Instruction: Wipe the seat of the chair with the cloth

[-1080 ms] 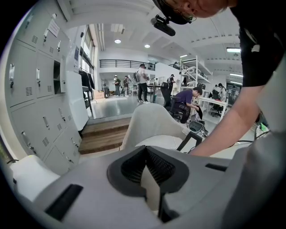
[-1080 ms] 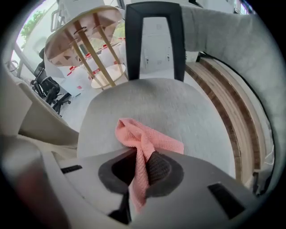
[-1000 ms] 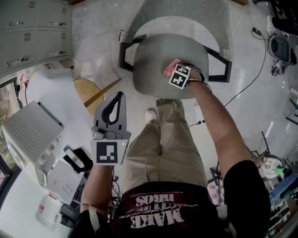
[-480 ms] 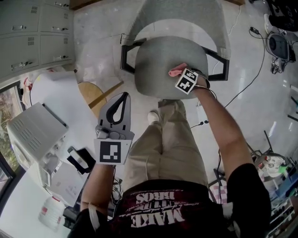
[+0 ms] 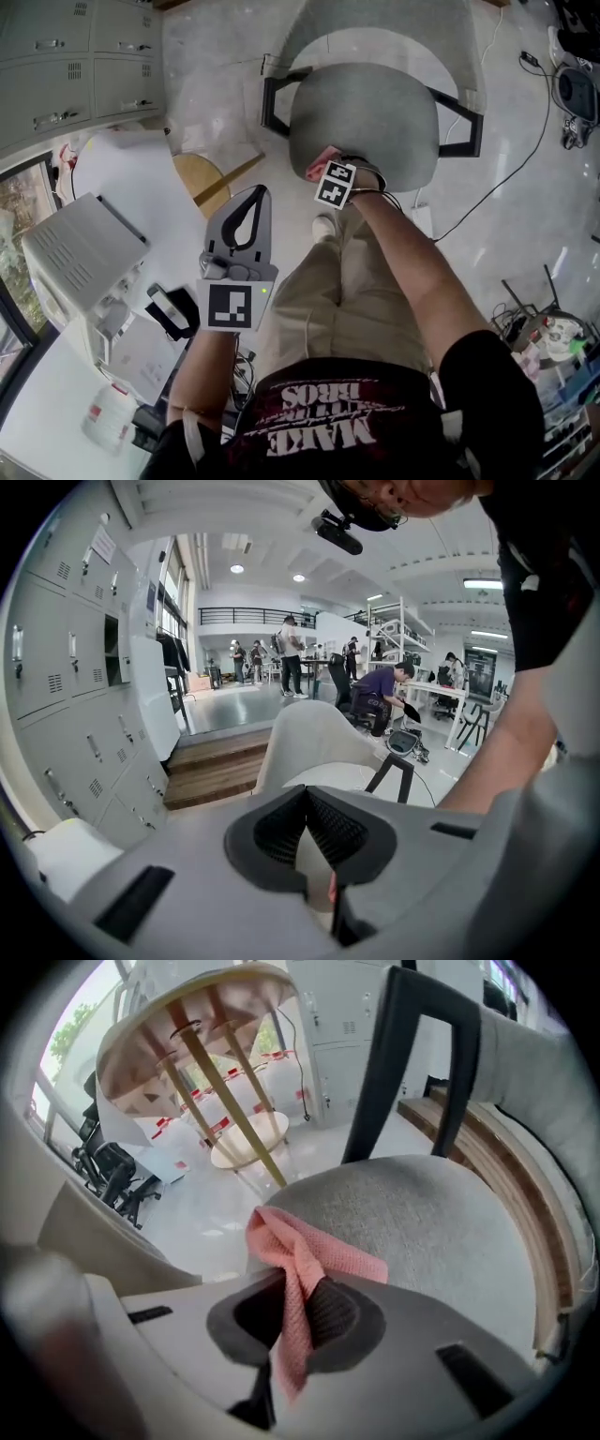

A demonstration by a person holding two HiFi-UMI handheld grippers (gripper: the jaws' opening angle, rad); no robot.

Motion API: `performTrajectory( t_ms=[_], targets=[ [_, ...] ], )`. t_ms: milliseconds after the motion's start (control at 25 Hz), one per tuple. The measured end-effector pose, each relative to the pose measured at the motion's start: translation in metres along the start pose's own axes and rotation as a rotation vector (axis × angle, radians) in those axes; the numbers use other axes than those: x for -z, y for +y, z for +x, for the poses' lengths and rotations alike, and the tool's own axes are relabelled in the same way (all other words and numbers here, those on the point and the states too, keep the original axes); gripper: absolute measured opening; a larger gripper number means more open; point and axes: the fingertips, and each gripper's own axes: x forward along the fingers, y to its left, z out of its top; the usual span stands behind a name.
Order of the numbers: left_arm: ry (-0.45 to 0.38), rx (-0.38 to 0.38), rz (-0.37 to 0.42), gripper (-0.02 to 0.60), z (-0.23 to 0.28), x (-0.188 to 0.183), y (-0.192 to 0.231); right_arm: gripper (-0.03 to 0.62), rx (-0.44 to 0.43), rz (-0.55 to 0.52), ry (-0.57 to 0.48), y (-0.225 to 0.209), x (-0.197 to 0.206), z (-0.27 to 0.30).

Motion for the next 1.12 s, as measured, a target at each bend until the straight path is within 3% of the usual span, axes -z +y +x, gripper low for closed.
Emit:
performTrajectory(
  t_ms=[200,480,560,680,840,1120],
  targets=[
    [-0.024,-0.041,-0.004,0.006,-0.012,-0.015,0.016,0.031,0.013,0.059,0.049,-0.020,0.059,-0.019],
    [-0.095,-0.039,0.022,0.006,-0.025,-0.057,0.012,0.031,0.086,0.305,0.231,-0.038,0.203,-0.063],
    [-0.108,-0.043,0.026,0.006,-0.031,-0.066,0.011,0.031,0.129,0.385,0.230,-0.042,0.234,-0.080],
    [-0.125,-0.053,0.018,0.005,-0.042,-0.075,0.010,0.031,0.189,0.539,0.099,-0.041,0.249,-0.113],
    [-0.145,-0.058,0.012,0.005,-0.062,-0.084,0.009,0.029,0.281,0.620,-0.095,-0.032,0.231,-0.165],
    [-0.217,-0.086,0.027,0.006,-0.105,-0.114,0.014,0.029,0.367,0.605,-0.429,-0.002,0.150,-0.280]
  ],
)
